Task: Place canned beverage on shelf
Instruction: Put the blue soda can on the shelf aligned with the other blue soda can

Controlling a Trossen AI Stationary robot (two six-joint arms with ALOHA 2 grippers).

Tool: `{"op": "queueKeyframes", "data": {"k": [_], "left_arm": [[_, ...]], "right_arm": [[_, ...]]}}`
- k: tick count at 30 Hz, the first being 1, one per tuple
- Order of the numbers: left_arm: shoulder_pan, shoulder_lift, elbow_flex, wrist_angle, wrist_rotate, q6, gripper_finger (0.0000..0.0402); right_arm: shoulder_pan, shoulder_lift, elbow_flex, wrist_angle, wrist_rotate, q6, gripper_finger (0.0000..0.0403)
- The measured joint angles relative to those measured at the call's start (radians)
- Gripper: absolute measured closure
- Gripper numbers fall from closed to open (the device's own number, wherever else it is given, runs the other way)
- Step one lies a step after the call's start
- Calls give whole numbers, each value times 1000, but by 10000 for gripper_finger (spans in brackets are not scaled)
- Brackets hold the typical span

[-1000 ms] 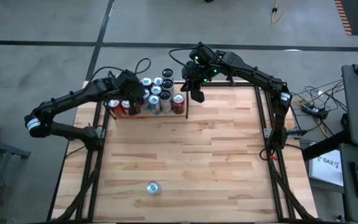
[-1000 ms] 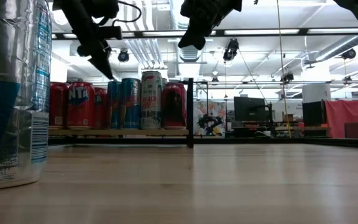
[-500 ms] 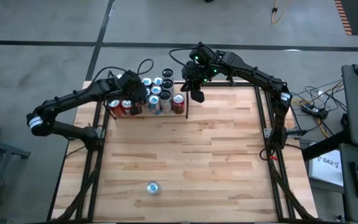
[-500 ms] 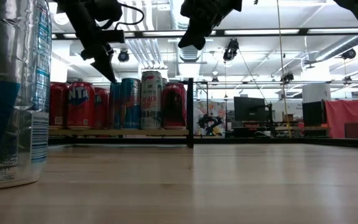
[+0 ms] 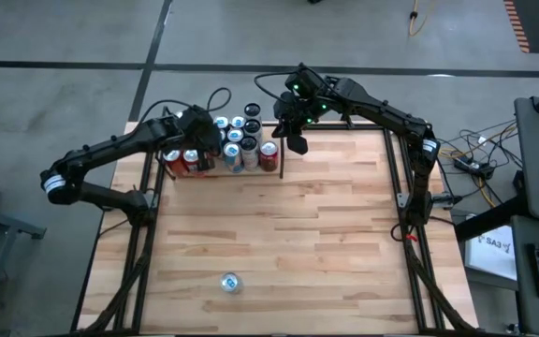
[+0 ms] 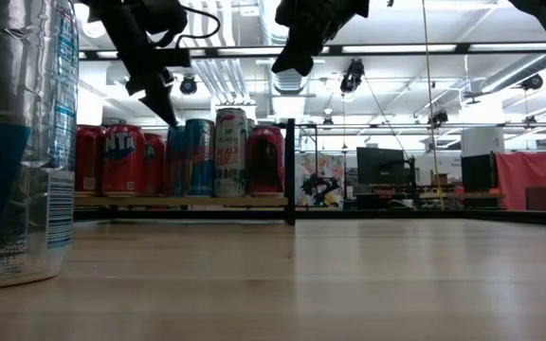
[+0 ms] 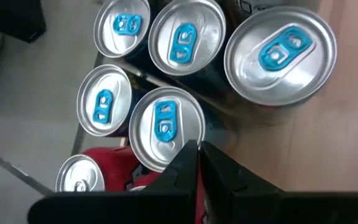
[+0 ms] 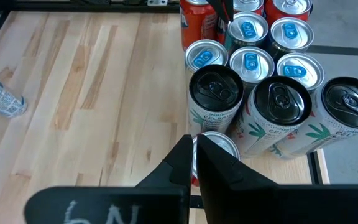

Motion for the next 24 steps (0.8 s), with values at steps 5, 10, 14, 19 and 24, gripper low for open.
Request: {"op": "queueKeyframes", "data": {"k": [5, 10, 14, 19, 24], "left_arm": [[0, 1, -1, 21, 37, 0, 402], [0, 1, -1, 24, 53, -7, 402], [0, 1, -1, 37, 54, -11, 402], [0, 0, 3, 41, 54, -21, 402], [-11, -44, 24, 40, 54, -83, 402]], "right_arm": [[0, 0, 0, 0, 0, 0, 394], [0, 0, 0, 0, 0, -6, 394], [0, 0, 0, 0, 0, -6, 394], [0, 0, 0, 0, 0, -6, 394], [6, 0, 0, 1, 0, 24, 394]]}}
